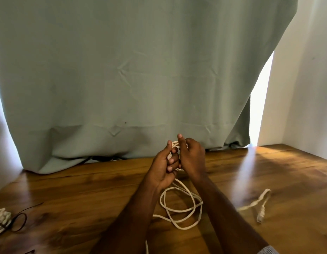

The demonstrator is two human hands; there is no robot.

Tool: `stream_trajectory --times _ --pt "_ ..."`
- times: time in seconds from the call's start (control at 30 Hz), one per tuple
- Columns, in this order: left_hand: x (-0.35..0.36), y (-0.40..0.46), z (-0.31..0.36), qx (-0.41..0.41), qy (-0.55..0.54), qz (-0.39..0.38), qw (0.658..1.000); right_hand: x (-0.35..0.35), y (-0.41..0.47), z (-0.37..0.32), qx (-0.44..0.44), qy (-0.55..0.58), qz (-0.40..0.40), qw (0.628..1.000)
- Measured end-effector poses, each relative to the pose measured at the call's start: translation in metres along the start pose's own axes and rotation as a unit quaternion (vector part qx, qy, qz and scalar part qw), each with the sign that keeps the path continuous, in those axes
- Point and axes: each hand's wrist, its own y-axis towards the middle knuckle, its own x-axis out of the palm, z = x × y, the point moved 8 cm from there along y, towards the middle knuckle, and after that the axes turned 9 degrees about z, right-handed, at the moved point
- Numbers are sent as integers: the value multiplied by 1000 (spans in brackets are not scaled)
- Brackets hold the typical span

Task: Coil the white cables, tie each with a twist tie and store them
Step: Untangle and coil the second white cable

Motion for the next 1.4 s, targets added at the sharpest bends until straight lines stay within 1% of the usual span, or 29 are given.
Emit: stream_trajectory --times 0.1,0.2,0.3,0.37,0.43,0.5,0.57,0.63,0.7,0.83,0.97,1.03,1.13,1.2,1.27,1.4 --pt "-5 -4 -3 -14 -24 0 1000 -3 0 -5 -1 23 17 1000" --pt "-3 -5 -3 -16 -34 -16 999 0 1 -1 22 48 -8 999" --pt "-2 -5 -1 -18 -42 -12 999 9 5 -1 23 44 -91 995" --pt "-2 -5 3 -20 -42 -24 999 8 4 -7 15 83 -154 985" --pt "-1 -5 5 -34 -32 -45 998 1 1 -11 34 139 -220 965" --pt "-2 -6 6 -54 -18 -60 997 -7 1 -11 38 152 -257 954" --pt "0 -8 5 -78 4 -77 994 -12 5 -12 12 149 -251 956" --pt "4 -12 2 -101 41 -98 989 -16 11 -13 -33 122 -214 969" --pt "7 -13 3 -105 56 -103 988 -17 14 -13 -59 95 -193 975" --pt "9 -11 11 -84 17 -83 993 -15 10 -14 -46 120 -204 971" --pt "8 -10 12 -91 -16 -117 989 -15 8 -16 -36 120 -208 970" --pt "6 -8 13 -89 -43 -119 988 -15 8 -14 -25 119 -208 971" --pt "4 -6 24 -58 -91 -112 988 -13 9 -8 -34 71 -214 974" --pt "-1 -2 35 -24 -107 -92 990 -7 8 -5 -64 3 -241 968" --pt "-6 2 43 0 -106 -70 992 2 2 -1 -87 -87 -291 949" --pt "-12 7 52 28 -105 -32 994 10 -8 8 -106 -247 -370 889"
